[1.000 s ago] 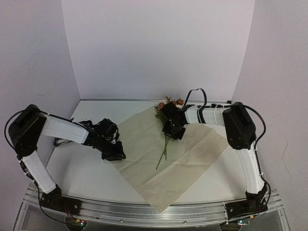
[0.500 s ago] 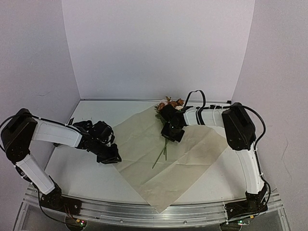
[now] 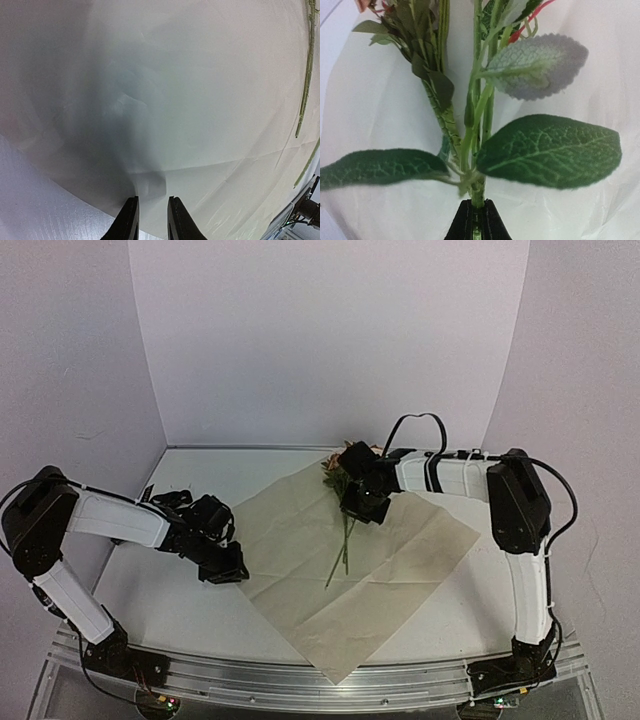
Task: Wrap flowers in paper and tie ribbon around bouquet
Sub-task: Adjust the fake flower on the flattened wrapping paper.
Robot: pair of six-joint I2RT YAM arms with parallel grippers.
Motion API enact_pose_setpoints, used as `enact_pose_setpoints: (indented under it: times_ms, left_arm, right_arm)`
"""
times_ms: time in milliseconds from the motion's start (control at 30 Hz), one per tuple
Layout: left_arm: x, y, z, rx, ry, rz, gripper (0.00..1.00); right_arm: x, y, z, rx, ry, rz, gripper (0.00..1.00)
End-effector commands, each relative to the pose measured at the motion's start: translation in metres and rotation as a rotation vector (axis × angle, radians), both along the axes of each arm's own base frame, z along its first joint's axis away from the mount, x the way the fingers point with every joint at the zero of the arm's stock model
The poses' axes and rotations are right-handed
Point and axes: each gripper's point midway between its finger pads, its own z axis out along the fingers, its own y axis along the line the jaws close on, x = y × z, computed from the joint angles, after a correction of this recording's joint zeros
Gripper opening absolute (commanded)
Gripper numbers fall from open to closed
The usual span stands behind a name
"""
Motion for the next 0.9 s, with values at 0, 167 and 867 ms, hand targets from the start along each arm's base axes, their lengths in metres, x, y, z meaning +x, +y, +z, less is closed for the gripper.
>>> enact_pose_setpoints:
  times_ms: [0, 167, 867]
  left_arm:
    - [0.008, 0.000, 0.004, 0.001, -0.025, 0.010, 0.23]
    - [0.010, 0.002, 0.007, -0.001, -0.029, 0.012, 0.22]
    - [0.018, -0.001, 0.015, -0.003, -0.044, 0.016, 0.22]
  right_arm:
    - [0.009, 0.004, 0.046, 0.002, -0.102, 0.064, 0.00]
    - [0.028, 0.023, 0.052, 0.037, -0.109, 0.219, 0.01]
    - [0.046, 0.002, 0.000, -0.060, -0.018, 0.296, 0.11]
